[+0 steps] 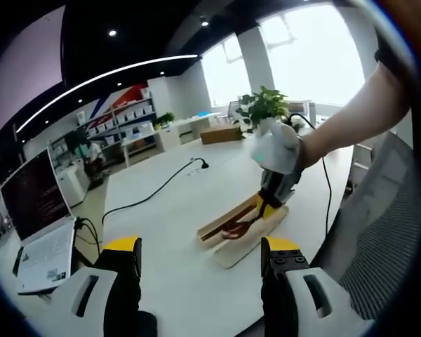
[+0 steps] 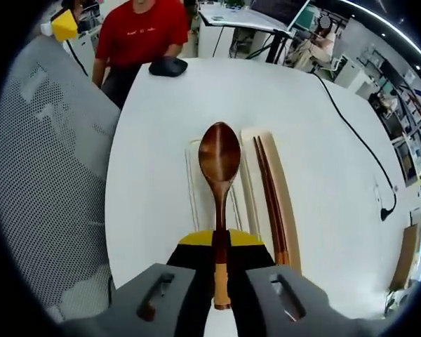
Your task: Arrange the utensils inside the cutlery case until each visible utensil rests in its matching compartment.
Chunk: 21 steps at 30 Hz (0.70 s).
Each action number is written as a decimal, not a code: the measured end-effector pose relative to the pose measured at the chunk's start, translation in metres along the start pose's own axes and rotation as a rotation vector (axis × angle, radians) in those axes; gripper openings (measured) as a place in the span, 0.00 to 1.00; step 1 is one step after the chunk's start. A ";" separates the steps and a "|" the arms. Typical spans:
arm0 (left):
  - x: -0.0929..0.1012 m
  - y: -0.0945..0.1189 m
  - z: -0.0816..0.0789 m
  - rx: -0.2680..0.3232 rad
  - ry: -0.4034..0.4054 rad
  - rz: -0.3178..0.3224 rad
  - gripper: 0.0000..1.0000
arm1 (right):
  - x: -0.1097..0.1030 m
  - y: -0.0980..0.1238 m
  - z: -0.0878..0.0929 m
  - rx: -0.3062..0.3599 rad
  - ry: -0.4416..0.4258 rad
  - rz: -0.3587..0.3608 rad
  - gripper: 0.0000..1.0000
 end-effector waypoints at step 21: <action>0.001 -0.002 0.001 -0.008 0.010 0.003 0.71 | 0.043 -0.010 0.010 -0.099 0.073 0.045 0.01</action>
Point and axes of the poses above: the point that each gripper's makers call its tool centre point, and the gripper's own axes: y roughly backward along the fingers, x roughly to its right, z roughly out of its underside, the point moved 1 cm from there along y, roughly backward along the fingers, and after that the axes turned 14 degrees about y, right-handed, at the moved point
